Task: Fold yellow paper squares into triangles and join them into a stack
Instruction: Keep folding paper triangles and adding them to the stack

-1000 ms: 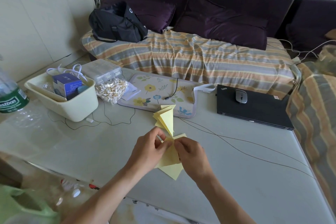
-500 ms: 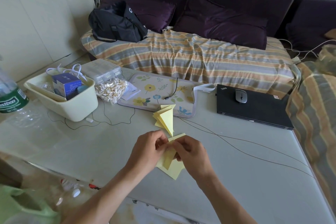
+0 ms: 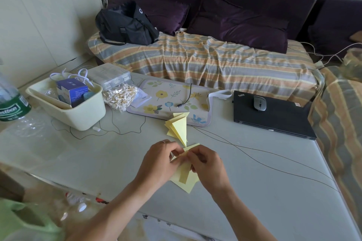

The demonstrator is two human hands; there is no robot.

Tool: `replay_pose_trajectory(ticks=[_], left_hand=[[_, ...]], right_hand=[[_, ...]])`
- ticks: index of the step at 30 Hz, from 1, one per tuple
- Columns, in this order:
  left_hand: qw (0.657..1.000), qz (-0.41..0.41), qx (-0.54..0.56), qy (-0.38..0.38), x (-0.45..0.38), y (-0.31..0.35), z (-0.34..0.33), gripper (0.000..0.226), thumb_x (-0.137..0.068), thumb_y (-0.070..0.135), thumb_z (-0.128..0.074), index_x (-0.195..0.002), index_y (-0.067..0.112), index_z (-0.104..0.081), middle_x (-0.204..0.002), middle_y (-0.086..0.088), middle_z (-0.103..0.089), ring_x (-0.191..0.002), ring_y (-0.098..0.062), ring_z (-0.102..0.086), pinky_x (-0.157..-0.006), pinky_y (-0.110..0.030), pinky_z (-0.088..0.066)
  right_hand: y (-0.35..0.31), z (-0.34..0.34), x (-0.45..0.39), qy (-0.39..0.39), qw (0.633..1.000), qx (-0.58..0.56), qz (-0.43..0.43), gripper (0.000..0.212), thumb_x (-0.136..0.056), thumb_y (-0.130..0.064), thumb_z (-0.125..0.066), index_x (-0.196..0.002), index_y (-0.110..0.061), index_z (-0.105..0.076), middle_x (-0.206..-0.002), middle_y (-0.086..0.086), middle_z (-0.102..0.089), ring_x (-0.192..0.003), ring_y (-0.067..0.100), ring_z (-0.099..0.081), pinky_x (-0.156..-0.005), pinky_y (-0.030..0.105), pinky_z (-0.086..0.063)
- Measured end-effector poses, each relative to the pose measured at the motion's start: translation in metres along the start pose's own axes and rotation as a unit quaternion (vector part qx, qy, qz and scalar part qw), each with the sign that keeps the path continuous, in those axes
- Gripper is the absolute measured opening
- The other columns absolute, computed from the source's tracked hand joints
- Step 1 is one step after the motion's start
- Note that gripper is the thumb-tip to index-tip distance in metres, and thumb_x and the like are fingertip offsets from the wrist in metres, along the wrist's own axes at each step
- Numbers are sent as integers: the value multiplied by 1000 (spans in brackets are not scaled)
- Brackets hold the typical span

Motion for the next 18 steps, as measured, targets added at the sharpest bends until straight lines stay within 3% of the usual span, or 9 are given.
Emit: replay_pose_trajectory(ticks=[3, 8, 12, 18], left_hand=[[1000, 1, 13, -20, 1, 2, -3, 8, -84, 39, -71, -87, 31, -71, -79, 18, -67, -71, -5, -61, -63, -25, -50], [997, -38, -21, -61, 4, 10, -8, 12, -86, 39, -61, -93, 31, -57, -87, 16, -63, -79, -5, -58, -66, -25, -49], [987, -83, -74, -115, 9, 18, -16, 16, -97, 35, -56, -103, 23, -47, -95, 12, -51, -89, -15, -54, -68, -25, -39], [977, -70, -110, -169, 13, 17, -23, 27, -102, 45, -47, -110, 20, -44, -109, 1, -56, -103, -20, -54, -81, -34, -43]], right_hand=[[1, -1, -1, 0, 1000, 13, 3, 16, -91, -15, -64, -78, -21, -72, -68, -6, -70, -59, 5, -62, -65, 26, -52], [2, -3, 0, -6, 999, 34, 11, 17, -88, -14, -63, -77, -22, -74, -71, -5, -73, -68, 11, -69, -65, 24, -53], [3, 1, 0, 2, 1000, 27, -5, 17, -88, -15, -62, -75, -18, -73, -68, -3, -71, -61, 6, -64, -57, 16, -46], [4, -1, -1, -8, 1000, 1, -12, 20, -87, -18, -62, -69, -15, -68, -60, -5, -61, -58, 7, -52, -58, 22, -42]])
Point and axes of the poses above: each hand's wrist, its own x-axis away from the middle knuckle, its own z-axis out of the back of the hand, y = z × x, the point moved 7 cm from there along -x, towards the middle knuckle
